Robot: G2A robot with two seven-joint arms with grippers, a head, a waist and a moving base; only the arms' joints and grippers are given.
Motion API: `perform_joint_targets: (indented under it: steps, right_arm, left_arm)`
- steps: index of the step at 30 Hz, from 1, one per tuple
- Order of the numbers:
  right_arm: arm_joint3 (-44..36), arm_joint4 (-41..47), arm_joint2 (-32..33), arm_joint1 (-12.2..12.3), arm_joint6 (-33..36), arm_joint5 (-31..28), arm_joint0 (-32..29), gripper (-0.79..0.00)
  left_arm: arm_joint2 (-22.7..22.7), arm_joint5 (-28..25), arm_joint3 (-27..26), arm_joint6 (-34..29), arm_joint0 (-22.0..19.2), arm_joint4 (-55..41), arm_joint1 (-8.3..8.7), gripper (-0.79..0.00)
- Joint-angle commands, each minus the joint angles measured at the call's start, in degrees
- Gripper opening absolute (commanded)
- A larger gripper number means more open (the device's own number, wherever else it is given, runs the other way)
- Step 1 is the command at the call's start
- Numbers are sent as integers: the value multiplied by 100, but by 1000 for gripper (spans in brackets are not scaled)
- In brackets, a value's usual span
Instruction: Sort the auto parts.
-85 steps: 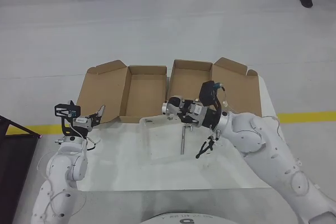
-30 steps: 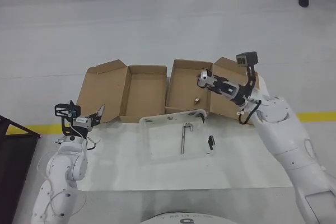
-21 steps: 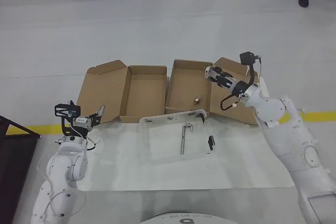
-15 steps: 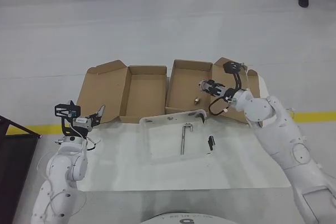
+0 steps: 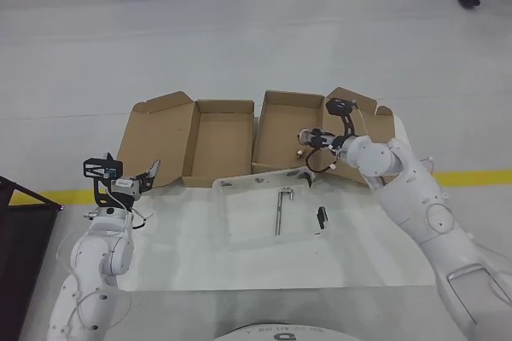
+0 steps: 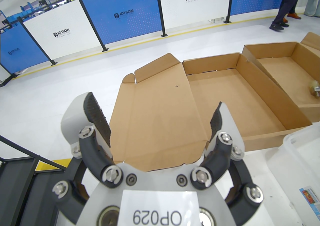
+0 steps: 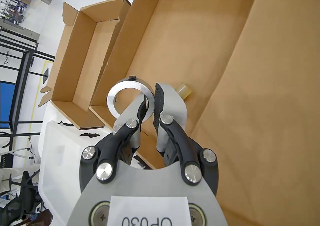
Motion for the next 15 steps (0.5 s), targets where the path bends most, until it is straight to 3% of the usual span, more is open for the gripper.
perform_joint_targets:
  steps: [1, 7, 15]
  right_arm:
    - [51, -14, -36, -24, -9, 7, 31, -446]
    - [2, 3, -34, -57, -38, -136, 27, -379]
    - [-984, 1756, 680, 116, 1021, -2410, -582, -413]
  left_arm:
    - [0, 0, 0, 0, 0, 0, 0, 0]
    - [0, 0, 0, 0, 0, 0, 0, 0]
    - [0, 0, 0, 0, 0, 0, 0, 0]
